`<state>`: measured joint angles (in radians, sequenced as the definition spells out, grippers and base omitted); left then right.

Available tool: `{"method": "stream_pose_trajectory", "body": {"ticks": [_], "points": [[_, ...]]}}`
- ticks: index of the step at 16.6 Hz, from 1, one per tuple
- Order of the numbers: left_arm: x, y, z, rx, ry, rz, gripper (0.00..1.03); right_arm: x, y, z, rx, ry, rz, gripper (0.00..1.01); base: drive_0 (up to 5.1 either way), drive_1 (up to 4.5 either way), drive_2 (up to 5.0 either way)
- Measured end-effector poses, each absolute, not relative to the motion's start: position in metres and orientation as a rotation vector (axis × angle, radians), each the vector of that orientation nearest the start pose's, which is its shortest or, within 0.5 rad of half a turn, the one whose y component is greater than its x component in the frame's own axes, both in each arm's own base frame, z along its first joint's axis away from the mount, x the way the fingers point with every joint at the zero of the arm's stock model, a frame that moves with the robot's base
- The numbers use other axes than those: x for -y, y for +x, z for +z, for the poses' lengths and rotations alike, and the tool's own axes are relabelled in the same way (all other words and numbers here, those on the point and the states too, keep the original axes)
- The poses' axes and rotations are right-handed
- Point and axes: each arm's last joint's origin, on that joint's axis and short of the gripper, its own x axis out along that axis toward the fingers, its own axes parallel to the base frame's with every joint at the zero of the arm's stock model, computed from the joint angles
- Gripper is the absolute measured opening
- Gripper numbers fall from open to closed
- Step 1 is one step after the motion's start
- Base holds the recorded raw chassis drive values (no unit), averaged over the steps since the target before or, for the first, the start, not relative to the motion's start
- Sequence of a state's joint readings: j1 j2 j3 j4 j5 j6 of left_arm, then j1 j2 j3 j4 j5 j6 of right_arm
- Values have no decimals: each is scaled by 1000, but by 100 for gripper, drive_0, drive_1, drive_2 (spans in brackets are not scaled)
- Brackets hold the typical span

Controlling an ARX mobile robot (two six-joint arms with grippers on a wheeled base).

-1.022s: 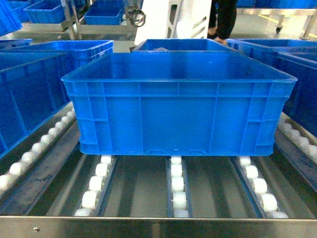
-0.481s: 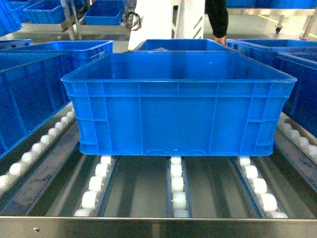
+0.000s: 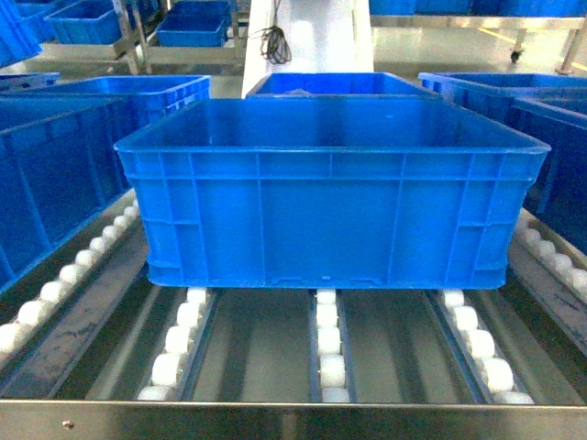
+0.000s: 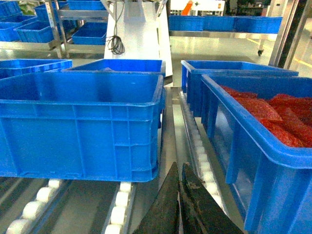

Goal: Place box next to blue box on left shelf

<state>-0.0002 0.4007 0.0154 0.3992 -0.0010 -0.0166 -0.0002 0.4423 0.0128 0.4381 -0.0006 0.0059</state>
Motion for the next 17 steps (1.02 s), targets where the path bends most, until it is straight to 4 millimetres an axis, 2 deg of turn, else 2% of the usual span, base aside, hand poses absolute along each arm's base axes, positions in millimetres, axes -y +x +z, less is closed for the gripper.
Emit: {"method": "stream_pose_trajectory", "body": {"ticks": [13,15,16,17], "points": [[0,108,171,15,-17,1,2,0,110,171,15,6,0,2,0,0,0],[0,100,164,-42,-16,-1,2,0,107,170,6,6,0,2,0,0,0],[0,97,171,26,-15,1,2,0,101,164,-41,6,3,2,0,0,0],[0,97,167,-9,-14,-2,2,0,97,169,22,6,0,2,0,0,0]]}}
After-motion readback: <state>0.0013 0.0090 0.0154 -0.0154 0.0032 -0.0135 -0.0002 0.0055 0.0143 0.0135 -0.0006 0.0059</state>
